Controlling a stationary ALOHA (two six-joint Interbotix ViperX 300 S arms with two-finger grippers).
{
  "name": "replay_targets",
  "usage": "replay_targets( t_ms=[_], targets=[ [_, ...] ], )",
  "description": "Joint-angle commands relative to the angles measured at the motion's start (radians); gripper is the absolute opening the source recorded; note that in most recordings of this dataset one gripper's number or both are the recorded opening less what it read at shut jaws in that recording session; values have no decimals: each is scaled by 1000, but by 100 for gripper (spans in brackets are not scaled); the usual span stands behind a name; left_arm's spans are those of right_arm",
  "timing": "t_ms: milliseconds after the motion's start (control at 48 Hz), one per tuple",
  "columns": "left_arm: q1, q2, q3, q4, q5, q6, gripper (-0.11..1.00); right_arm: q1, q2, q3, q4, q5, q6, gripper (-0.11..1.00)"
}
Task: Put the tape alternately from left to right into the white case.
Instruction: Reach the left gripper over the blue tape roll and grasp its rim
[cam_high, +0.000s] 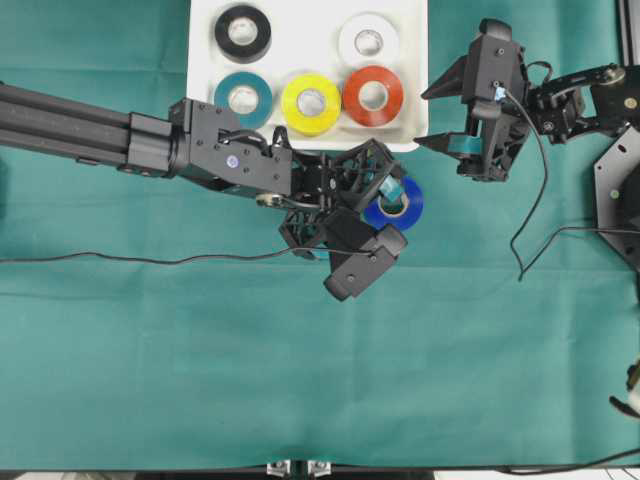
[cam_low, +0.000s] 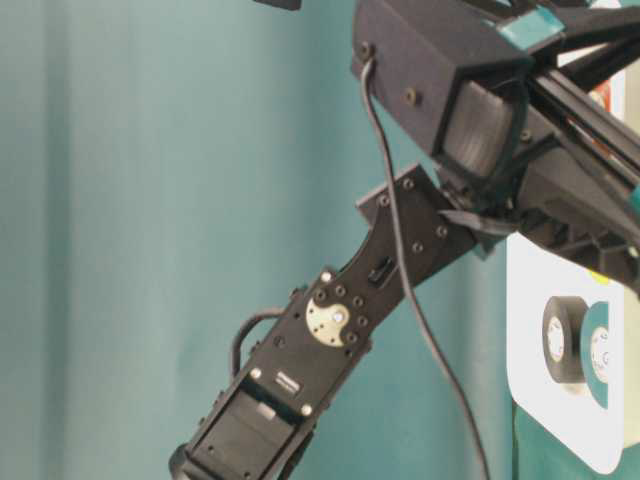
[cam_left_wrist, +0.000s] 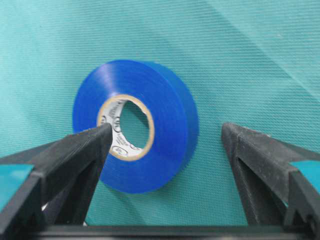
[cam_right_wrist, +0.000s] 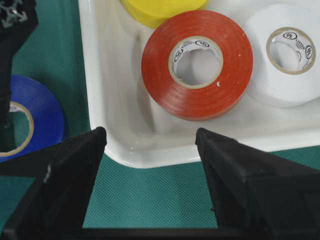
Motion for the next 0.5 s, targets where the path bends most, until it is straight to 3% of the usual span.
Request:
replay_targets(
  t_ms=[0,146,250,479],
  targets=[
    [0,-14,-32,-2,-2,-3,64,0,-14,-5,2,-6,2,78],
    [0,-9,-26,-3,12,-5,63,0,-14,-3,2,-6,2,78],
    [0,-9,-25,-3,32,-5,56,2,-14,-3,2,-6,2,78],
    [-2,-11,-20,-3,44,-3,8,0,-14,-3,2,-8,2,78]
  ],
)
